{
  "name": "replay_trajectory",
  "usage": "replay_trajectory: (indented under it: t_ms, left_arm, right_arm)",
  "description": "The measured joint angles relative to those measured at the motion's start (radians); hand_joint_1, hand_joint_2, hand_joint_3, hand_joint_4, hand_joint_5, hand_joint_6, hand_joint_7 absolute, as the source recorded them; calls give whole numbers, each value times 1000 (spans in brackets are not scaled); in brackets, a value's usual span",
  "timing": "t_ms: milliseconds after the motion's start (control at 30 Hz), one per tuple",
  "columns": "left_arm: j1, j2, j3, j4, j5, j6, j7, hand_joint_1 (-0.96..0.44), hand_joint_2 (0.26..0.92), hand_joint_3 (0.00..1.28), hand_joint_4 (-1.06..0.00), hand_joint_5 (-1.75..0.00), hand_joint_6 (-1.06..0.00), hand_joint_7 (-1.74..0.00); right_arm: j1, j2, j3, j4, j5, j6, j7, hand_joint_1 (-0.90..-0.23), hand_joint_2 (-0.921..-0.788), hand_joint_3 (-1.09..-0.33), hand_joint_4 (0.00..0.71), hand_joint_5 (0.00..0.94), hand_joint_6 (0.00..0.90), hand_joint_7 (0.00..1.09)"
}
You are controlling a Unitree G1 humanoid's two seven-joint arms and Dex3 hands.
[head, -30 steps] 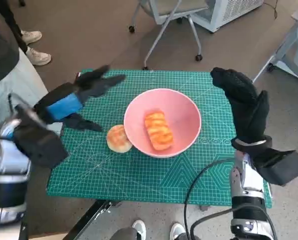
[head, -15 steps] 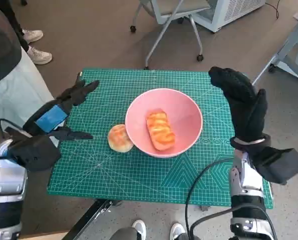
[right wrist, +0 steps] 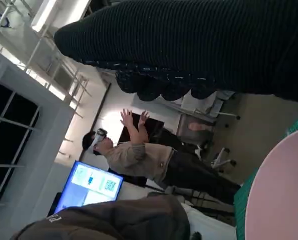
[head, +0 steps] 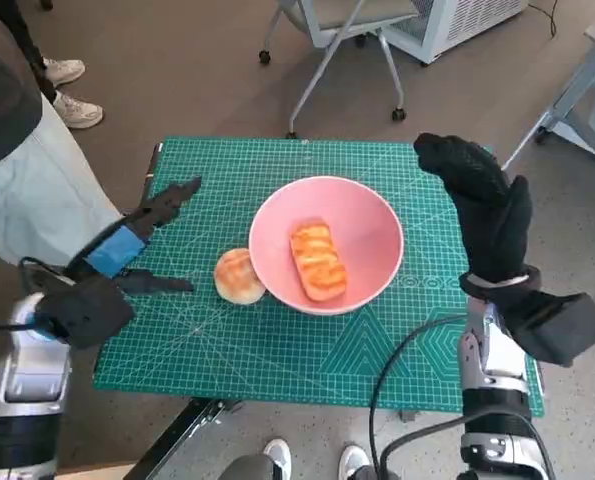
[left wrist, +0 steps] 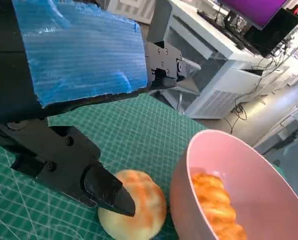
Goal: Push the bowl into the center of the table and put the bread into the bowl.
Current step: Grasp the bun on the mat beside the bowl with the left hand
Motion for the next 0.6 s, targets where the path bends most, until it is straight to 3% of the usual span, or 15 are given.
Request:
replay_trajectory:
  t_ms: [600]
  left_arm:
    - [-64, -87, -73, 203, 12, -3, 58, -273, 791, 11, -64, -7, -106, -6]
  right_arm:
    - [-2, -2, -2, 3, 1, 6, 10, -706, -921, -851, 173, 1, 39, 564]
